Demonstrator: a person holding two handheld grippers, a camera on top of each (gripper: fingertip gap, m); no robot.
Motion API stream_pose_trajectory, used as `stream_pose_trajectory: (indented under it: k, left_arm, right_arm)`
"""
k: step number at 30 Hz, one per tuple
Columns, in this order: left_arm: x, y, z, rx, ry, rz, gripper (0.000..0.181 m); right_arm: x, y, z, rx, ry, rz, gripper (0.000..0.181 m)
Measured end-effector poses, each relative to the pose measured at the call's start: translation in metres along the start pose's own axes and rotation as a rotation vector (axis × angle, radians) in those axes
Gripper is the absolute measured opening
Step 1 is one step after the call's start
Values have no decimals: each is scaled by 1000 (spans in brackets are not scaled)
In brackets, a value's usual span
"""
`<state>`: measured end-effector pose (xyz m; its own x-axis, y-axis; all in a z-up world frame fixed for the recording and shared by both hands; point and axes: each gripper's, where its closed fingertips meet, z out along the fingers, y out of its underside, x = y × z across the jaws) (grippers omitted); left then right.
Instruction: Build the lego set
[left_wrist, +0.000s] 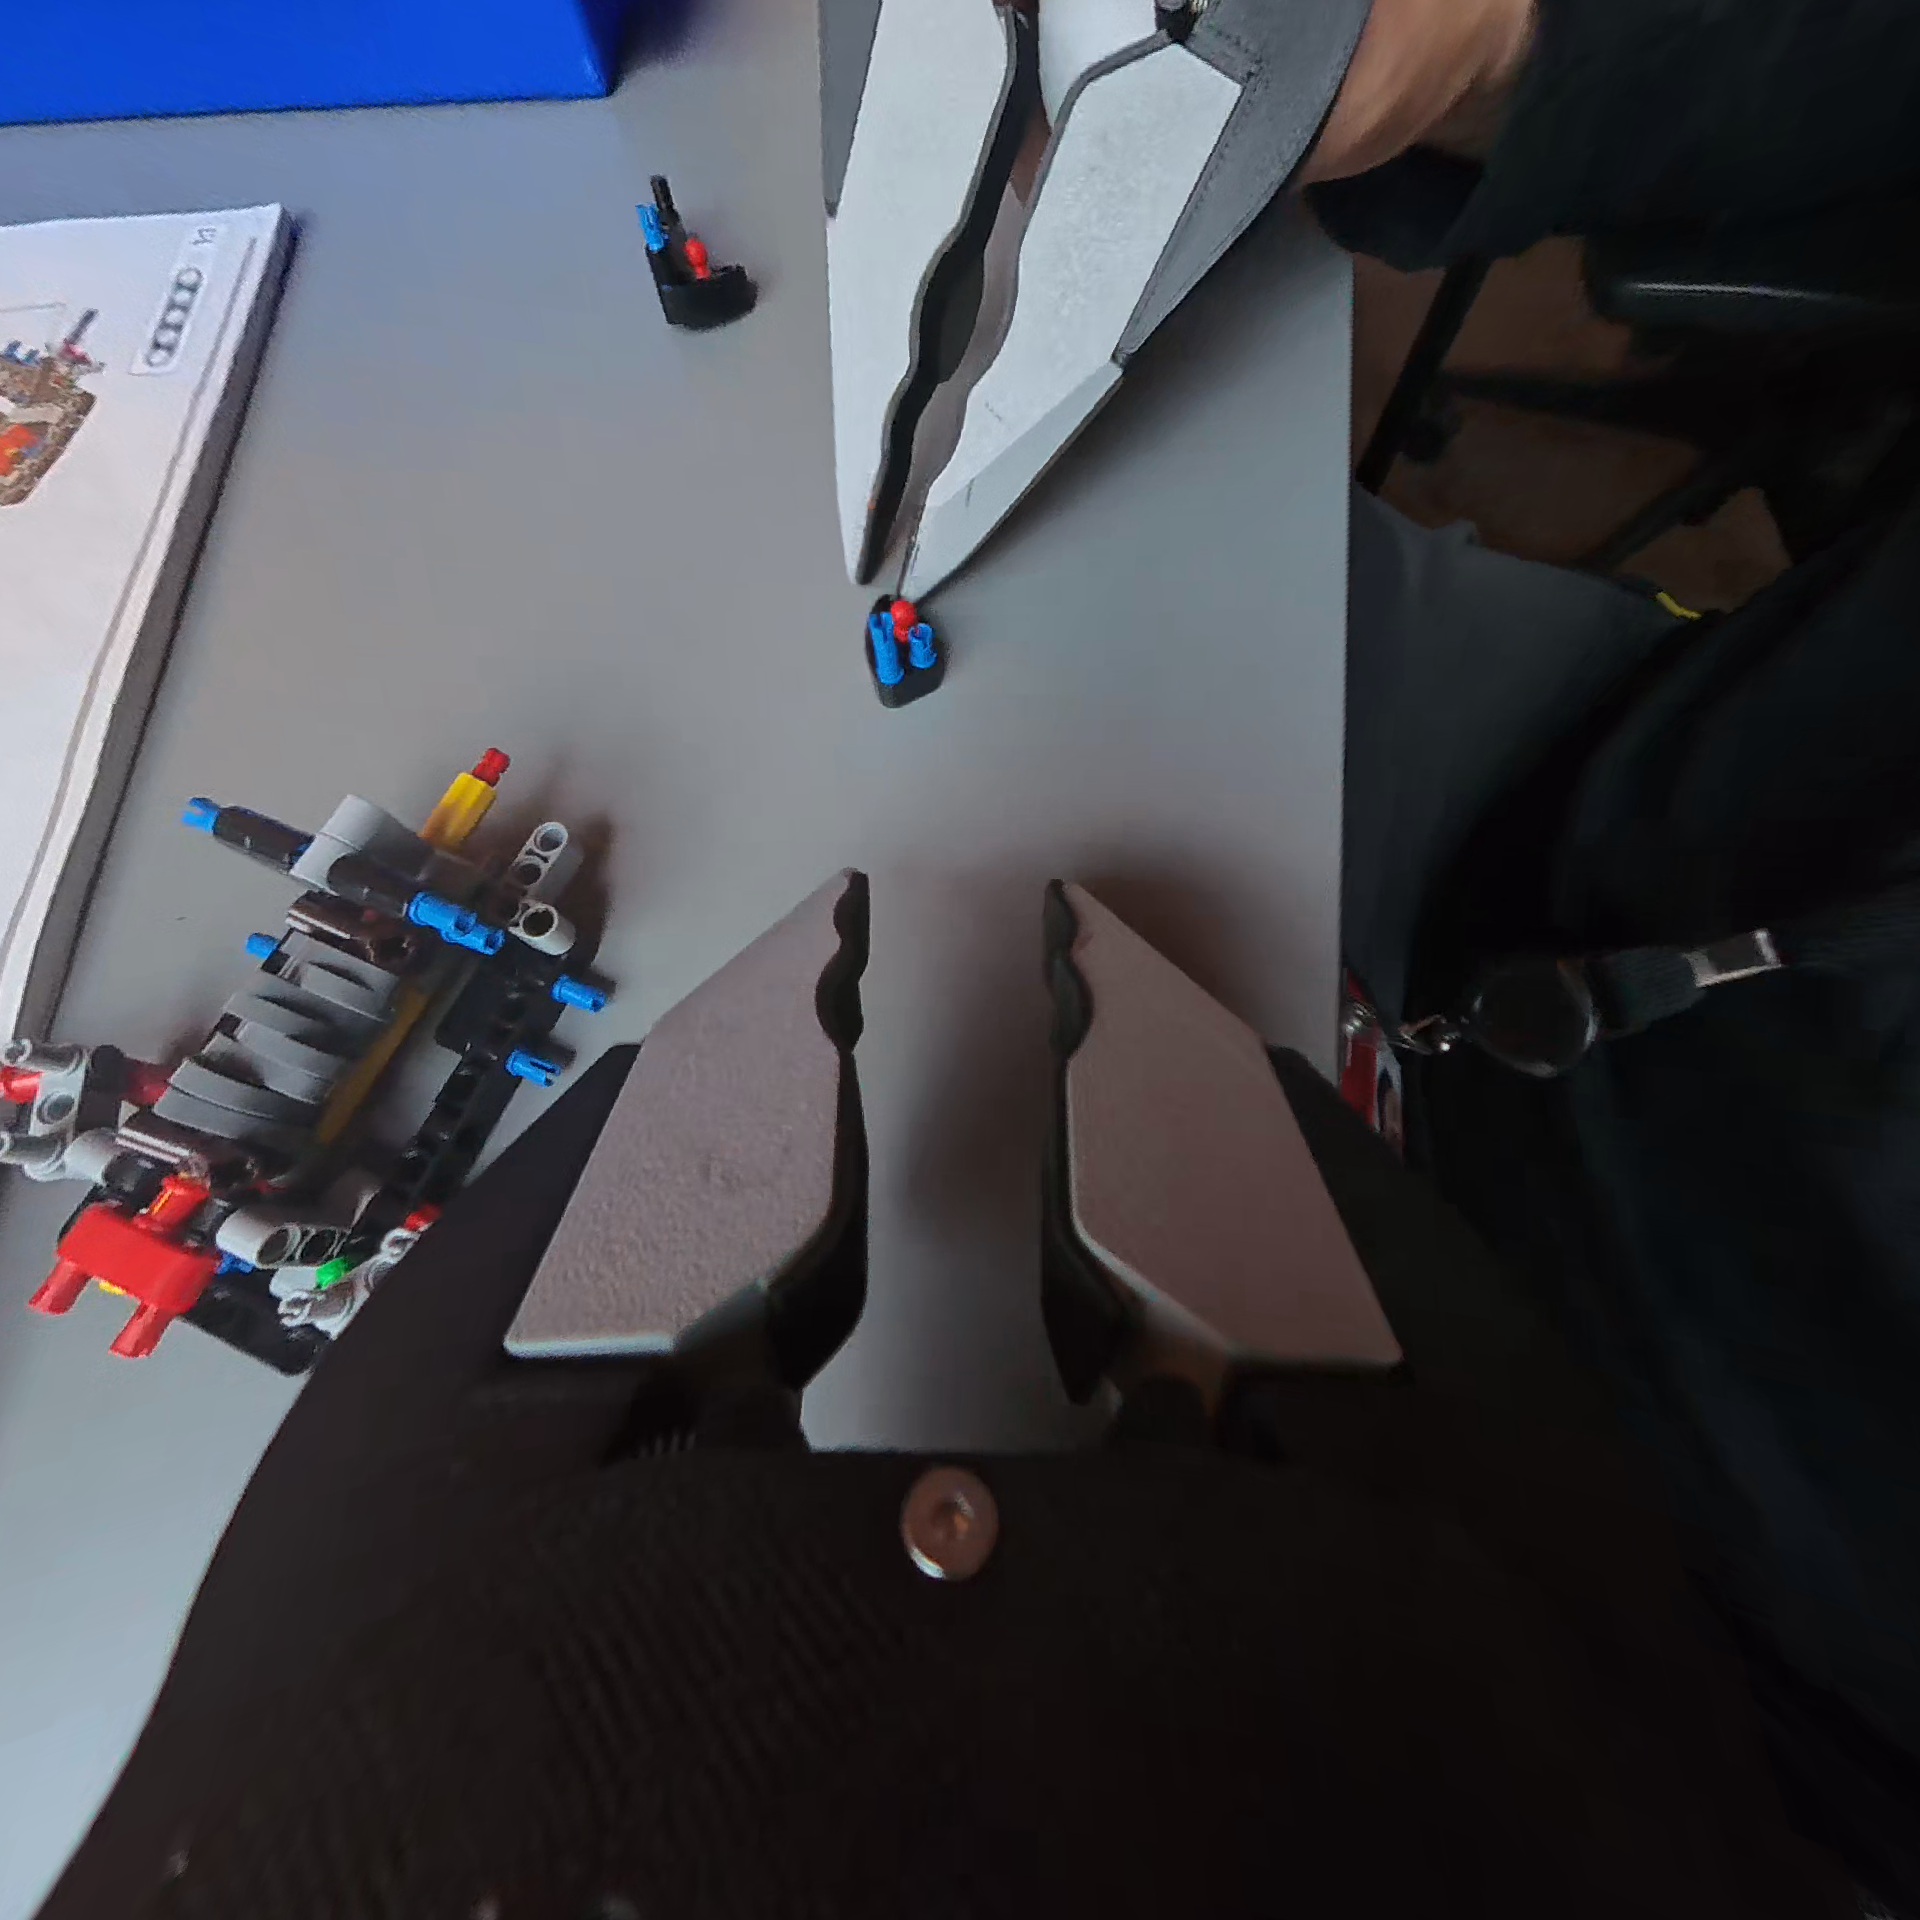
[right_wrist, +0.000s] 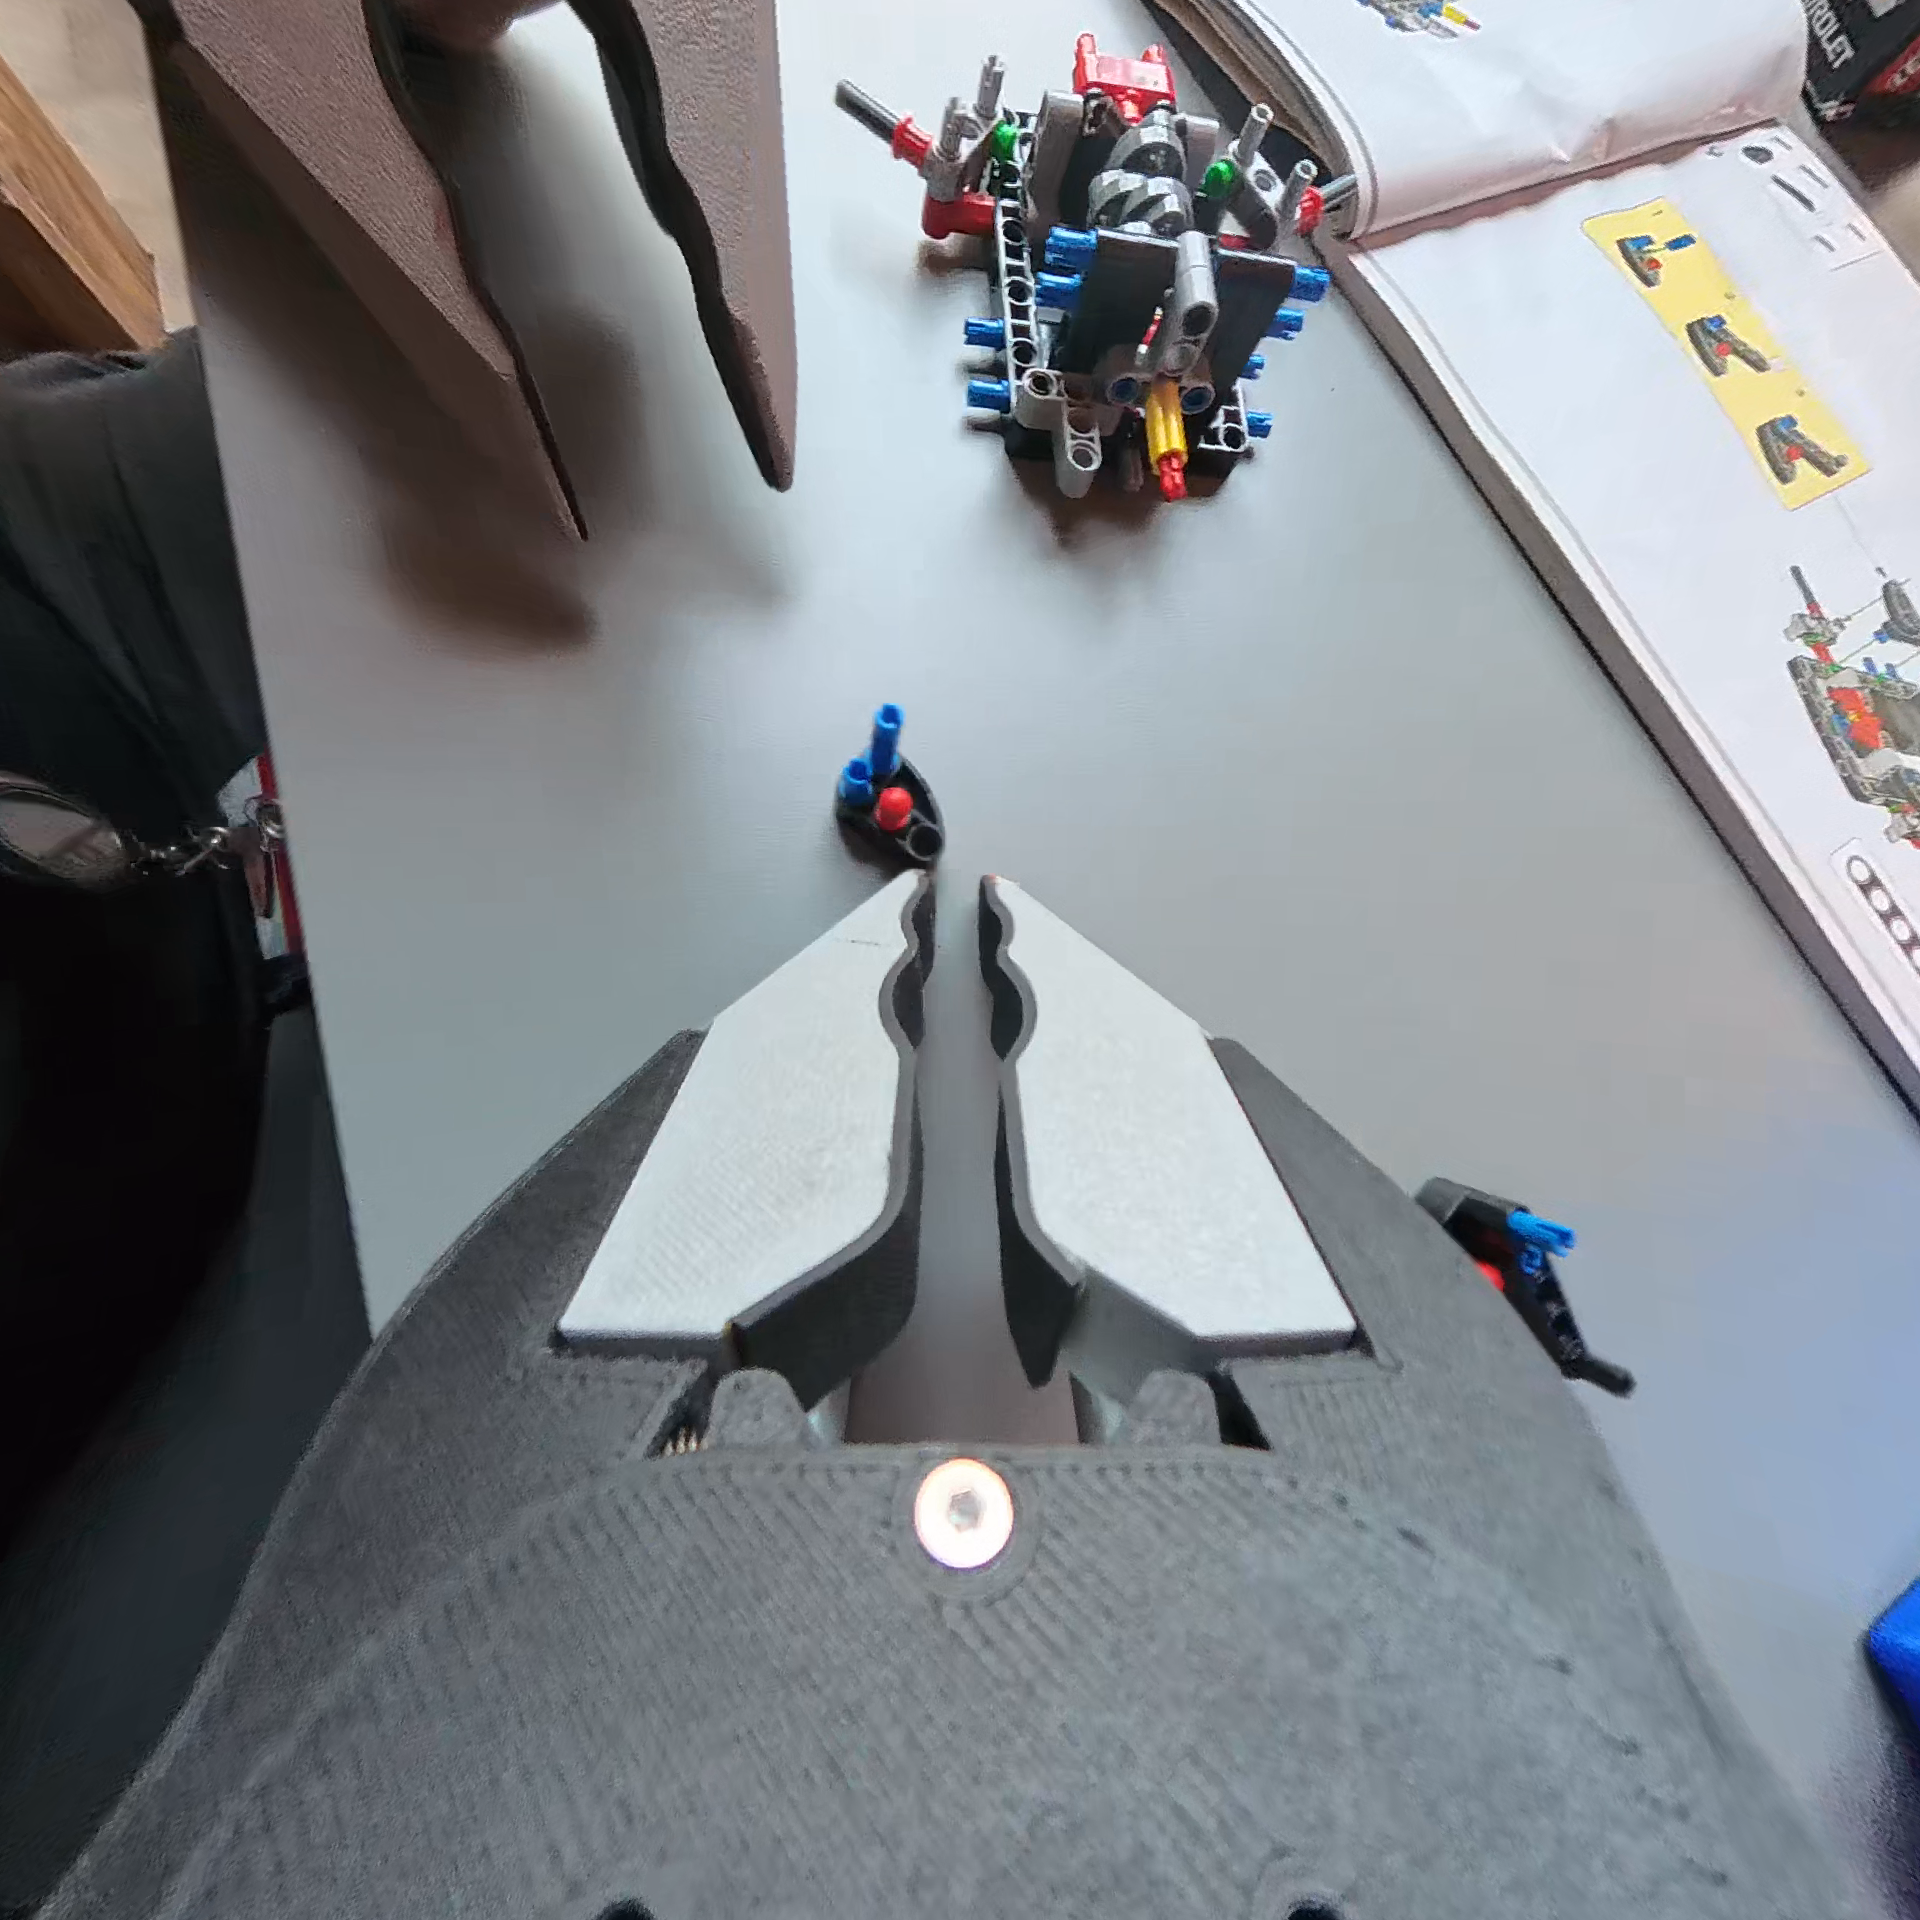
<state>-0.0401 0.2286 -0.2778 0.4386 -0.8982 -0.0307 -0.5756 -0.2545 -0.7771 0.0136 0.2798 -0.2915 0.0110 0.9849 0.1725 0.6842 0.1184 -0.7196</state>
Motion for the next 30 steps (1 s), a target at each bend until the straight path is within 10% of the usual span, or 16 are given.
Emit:
stream_pose_trajectory:
  k: [30]
  left_arm:
    - [-20, -24, 49, -78, -93, -3, 21]
  right_arm:
    - [-9, -6, 3, 35, -173, -161, 10]
